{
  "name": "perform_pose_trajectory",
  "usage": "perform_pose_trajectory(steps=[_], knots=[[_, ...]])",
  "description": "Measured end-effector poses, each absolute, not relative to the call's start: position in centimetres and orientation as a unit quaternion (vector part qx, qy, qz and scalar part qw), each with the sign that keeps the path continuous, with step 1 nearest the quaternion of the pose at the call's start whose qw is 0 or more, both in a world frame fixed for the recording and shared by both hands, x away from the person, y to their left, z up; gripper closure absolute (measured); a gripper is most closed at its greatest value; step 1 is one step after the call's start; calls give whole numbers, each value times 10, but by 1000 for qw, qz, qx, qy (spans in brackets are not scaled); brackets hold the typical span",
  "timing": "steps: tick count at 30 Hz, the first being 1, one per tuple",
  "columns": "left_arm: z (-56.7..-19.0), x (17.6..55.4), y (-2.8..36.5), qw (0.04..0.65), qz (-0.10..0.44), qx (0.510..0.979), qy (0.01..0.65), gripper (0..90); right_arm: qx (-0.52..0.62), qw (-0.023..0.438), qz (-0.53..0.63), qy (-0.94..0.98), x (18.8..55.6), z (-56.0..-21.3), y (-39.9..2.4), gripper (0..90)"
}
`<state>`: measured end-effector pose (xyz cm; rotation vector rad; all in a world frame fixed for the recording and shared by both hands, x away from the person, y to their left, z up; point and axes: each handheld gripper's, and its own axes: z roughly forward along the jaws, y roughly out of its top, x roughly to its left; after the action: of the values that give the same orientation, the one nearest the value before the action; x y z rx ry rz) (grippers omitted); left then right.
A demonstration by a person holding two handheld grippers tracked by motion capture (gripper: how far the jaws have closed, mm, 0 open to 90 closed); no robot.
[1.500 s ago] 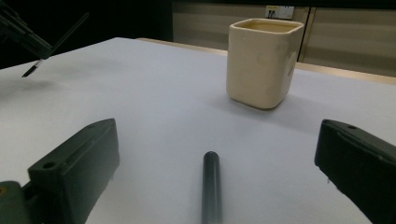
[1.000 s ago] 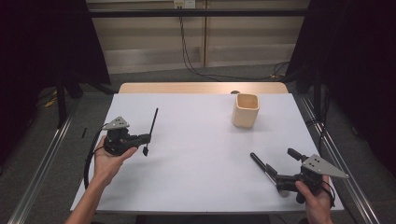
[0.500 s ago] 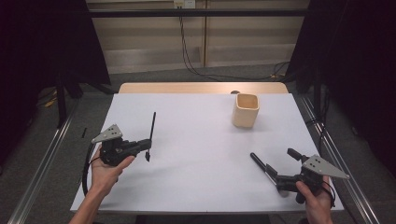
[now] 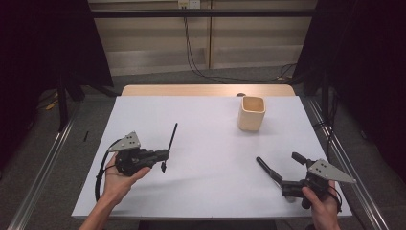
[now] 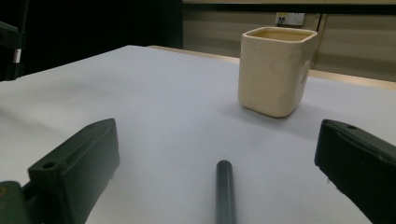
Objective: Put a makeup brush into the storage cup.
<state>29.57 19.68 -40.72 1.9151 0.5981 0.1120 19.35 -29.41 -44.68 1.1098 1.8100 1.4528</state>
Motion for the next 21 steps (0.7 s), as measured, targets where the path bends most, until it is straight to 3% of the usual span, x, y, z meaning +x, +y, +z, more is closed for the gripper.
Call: perform_pose_trajectory(steps=[21], knots=[[-404,292,153,509,1,839,191,862,341,220,567,717,210,-437,-258,0]])
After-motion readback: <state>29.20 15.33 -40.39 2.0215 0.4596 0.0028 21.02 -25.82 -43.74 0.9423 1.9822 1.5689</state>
